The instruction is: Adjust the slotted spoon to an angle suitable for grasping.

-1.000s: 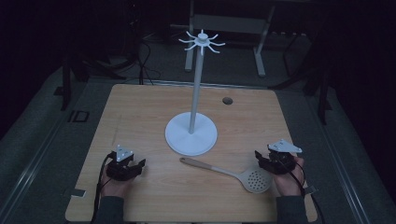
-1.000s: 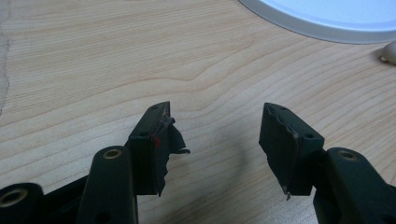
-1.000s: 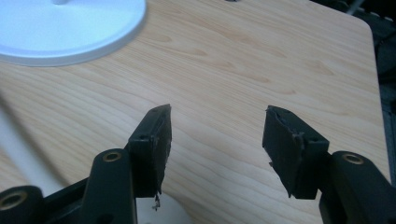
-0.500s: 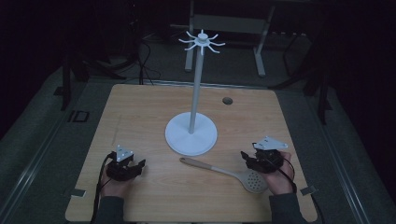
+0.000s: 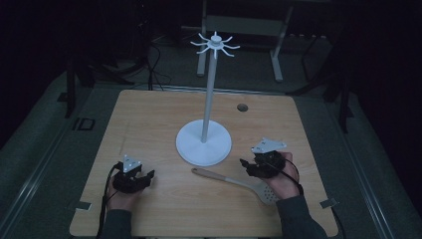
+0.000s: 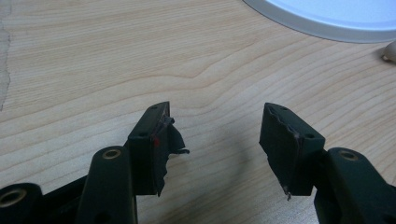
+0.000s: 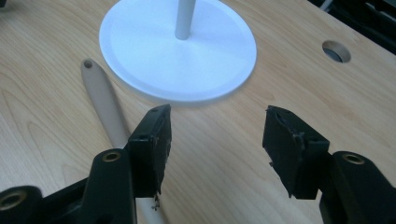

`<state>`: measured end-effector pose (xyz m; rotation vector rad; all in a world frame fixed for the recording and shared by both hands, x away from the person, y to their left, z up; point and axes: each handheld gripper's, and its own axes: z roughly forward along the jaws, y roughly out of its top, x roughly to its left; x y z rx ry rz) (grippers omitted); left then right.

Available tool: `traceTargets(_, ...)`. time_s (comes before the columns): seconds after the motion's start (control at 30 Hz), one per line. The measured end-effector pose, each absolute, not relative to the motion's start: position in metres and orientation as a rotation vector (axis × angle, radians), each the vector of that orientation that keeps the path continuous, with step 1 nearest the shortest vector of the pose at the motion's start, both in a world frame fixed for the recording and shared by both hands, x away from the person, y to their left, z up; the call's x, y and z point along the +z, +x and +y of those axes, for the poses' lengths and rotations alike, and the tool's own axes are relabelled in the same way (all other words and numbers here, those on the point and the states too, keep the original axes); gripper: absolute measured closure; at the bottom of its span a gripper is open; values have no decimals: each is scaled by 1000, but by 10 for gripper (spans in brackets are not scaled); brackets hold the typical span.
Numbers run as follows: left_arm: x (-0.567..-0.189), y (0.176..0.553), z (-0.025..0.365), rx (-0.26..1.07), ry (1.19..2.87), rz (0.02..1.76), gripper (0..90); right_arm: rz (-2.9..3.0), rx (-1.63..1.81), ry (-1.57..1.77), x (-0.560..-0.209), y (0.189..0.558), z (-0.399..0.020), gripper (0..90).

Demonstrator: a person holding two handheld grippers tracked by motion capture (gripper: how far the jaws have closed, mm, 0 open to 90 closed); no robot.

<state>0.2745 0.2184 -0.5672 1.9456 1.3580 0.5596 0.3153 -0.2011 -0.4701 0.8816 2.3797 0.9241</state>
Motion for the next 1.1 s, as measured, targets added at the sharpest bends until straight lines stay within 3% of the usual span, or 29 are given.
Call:
traceTargets(0.53,-567,275,219,560,1937,1361,437,2500,874,781,-475,333,-173,421)
traceTargets(1.1,-567,275,219,556,1944,1356,436,2641,760,672,-484,344,-148,484)
